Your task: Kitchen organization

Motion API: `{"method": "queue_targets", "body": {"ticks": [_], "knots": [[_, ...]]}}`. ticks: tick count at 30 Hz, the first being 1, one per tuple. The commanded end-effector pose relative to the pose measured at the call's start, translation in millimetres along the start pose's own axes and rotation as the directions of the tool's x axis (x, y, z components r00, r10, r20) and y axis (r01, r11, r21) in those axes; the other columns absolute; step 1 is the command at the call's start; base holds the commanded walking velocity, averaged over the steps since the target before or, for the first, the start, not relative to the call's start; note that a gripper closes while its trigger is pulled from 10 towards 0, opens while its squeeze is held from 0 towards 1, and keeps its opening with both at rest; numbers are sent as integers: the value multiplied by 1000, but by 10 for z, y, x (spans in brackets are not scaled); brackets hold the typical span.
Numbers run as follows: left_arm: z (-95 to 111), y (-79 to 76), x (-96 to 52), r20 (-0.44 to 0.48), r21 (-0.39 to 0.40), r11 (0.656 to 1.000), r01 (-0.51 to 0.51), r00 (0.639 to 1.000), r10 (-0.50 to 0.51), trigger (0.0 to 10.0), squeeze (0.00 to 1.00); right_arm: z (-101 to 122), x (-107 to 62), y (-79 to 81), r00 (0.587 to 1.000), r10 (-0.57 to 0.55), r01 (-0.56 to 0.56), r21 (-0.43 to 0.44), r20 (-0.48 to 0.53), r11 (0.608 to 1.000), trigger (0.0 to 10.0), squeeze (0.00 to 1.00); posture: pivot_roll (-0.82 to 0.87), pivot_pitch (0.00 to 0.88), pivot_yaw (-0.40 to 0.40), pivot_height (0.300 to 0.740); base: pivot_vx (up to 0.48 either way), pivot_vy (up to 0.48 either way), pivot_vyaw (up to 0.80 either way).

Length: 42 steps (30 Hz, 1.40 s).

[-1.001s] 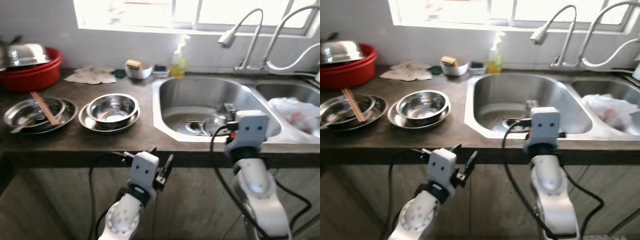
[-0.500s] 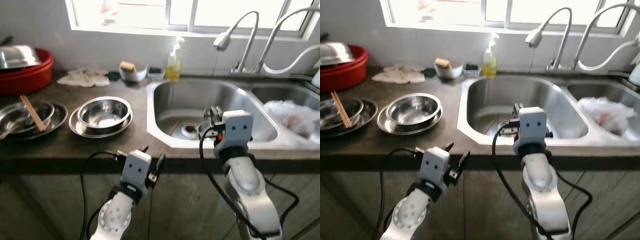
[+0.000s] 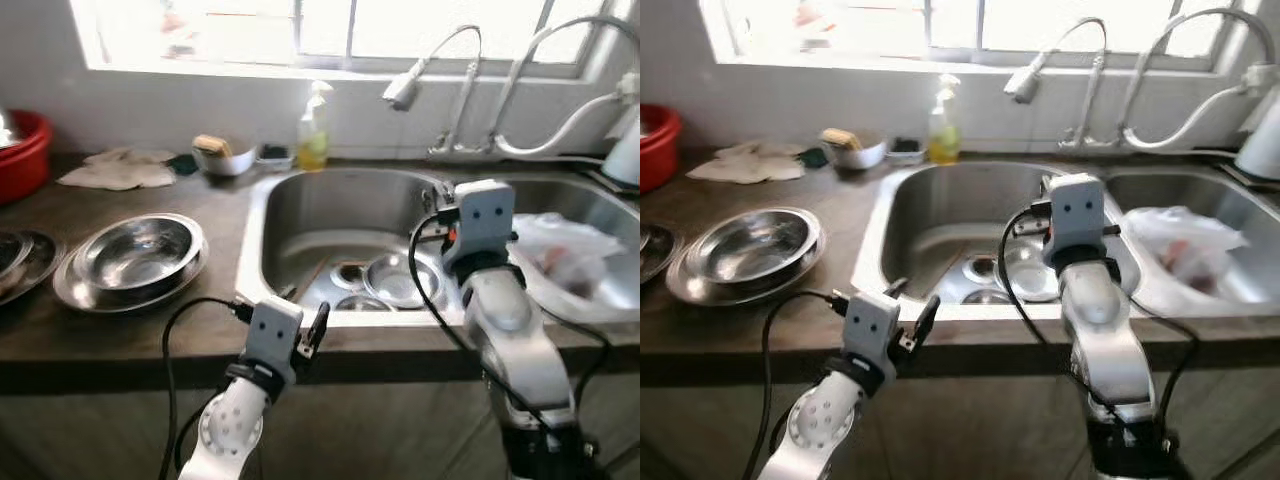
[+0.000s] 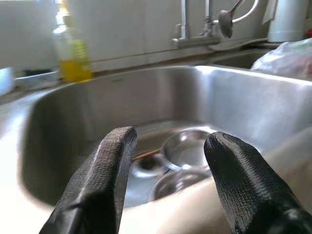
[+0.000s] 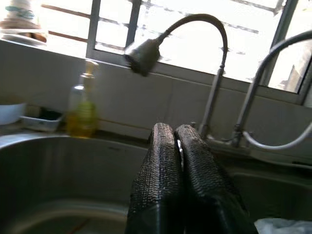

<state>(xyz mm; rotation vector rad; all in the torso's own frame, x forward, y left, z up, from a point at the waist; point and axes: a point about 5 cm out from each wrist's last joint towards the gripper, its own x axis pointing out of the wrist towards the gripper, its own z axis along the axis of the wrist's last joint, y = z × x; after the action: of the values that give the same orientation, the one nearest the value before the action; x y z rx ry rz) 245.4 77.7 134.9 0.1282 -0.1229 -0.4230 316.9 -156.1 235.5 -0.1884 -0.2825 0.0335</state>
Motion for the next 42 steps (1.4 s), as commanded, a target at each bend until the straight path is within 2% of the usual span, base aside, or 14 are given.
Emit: {"method": "queue_targets", "body": {"ticks": [1,4,9,11,15,24,25,26,27,32,36,37,40,42], "knots": [[13,-42,24,-1,-14,1000,13,1000,-13,10000,0,-78,82,-34,998,18,-18,-13,-61,1000,10000,0,12,0,-62,740,0,0,0],[9,-39,22,-1,-1,1000,13,1000,-13,10000,0,-129,227,11,990,74,-77,-18,-124,997,10000,0,17,0,-63,740,0,0,0],[0,-30,14,-4,3,1000,9,1000,-9,10000,0,-202,339,55,974,121,-123,-2,-193,992,10000,0,20,0,-65,740,0,0,0],[-8,-30,10,-6,4,1000,12,1000,-12,10000,0,-296,422,114,947,182,-185,12,-265,983,10000,0,21,0,-62,740,0,0,0],[-14,-38,13,-10,5,1000,16,1000,-16,10000,0,-409,526,174,913,236,-244,16,-333,970,10000,0,21,0,-63,740,0,0,0],[-23,-45,23,-13,5,1000,24,1000,-24,10000,0,-677,572,271,839,266,-297,10,-476,955,10000,0,29,0,-67,740,0,0,0],[-22,-49,25,-13,4,1000,24,1000,-24,10000,0,-708,574,269,832,264,-302,1,-489,953,10000,196,28,0,-66,740,0,0,0],[-22,-52,26,-13,4,1000,24,1000,-24,10000,0,-727,576,268,828,264,-307,-6,-495,952,10000,196,28,0,-66,740,0,0,0],[-22,-55,28,-14,3,1000,24,1000,-24,10000,0,-739,583,264,828,265,-303,4,-494,953,10000,1000,28,0,-66,740,0,0,0],[-27,-60,39,-15,4,1000,26,1000,-26,10000,0,-723,571,237,867,252,-258,43,-430,965,10000,1000,35,0,-70,740,0,0,0],[-14,-27,71,-13,-18,1000,13,1000,-14,10000,0,-743,514,230,874,238,-241,46,-424,969,10000,1000,32,0,-62,740,0,0,0],[-12,-19,77,-11,-15,1000,14,1000,-15,10000,0,-748,492,223,877,228,-228,50,-422,972,10000,0,31,0,-58,740,0,0,0],[-11,-9,83,-10,-10,1000,16,1000,-16,10000,0,-740,468,207,889,212,-207,55,-406,977,10000,0,30,0,-56,740,0,0,0],[-15,0,81,-10,-1,1000,16,1000,-16,10000,0,-639,439,164,931,176,-157,84,-321,984,10000,0,29,0,-52,740,0,0,0]]}}
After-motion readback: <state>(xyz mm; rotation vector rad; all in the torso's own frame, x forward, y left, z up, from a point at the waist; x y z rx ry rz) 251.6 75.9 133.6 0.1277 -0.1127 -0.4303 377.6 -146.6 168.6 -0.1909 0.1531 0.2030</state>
